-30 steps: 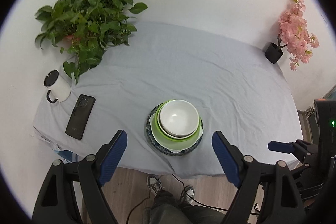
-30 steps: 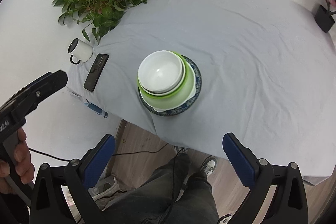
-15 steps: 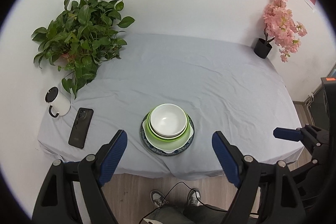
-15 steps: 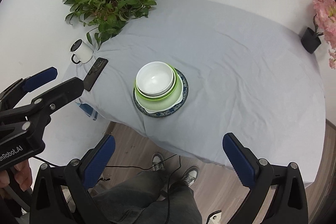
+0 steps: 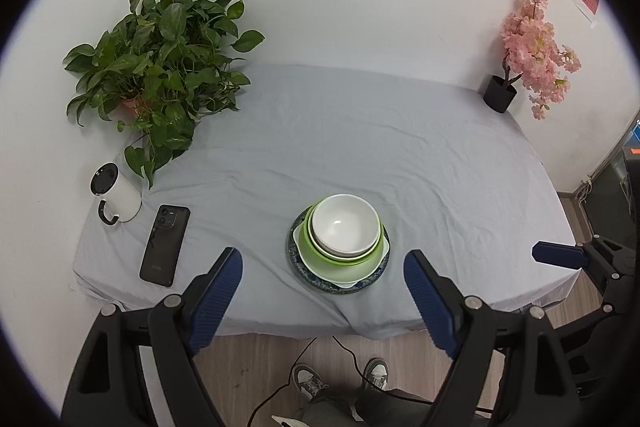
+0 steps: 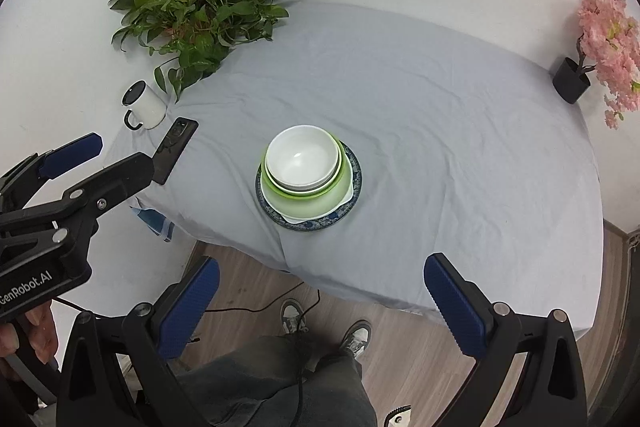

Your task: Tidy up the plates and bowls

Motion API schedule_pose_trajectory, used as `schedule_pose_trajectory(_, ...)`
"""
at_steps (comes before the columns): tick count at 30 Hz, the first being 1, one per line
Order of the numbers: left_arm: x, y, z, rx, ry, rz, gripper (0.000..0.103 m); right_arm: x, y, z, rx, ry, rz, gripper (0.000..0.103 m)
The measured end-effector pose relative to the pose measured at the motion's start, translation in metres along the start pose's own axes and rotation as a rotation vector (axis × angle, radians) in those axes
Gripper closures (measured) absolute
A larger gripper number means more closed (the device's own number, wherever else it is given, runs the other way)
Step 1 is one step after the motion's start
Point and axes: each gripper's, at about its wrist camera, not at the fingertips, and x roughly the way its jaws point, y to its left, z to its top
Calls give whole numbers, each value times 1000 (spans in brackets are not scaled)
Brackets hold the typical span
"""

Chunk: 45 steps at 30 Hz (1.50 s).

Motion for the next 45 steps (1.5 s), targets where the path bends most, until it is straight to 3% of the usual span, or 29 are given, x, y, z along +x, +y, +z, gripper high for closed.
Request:
schedule_pose_trajectory(20, 23, 20, 16, -1, 29, -2, 20, 11, 15, 19, 15, -2, -27, 0)
schedule_pose_trajectory(27, 31, 22, 20, -10, 40, -3, 1, 16, 15, 23, 23, -2, -20, 0)
schedule_pose_trajectory(45, 48, 32, 25, 7, 56, -34, 1, 25, 36, 25, 46, -36, -42, 0)
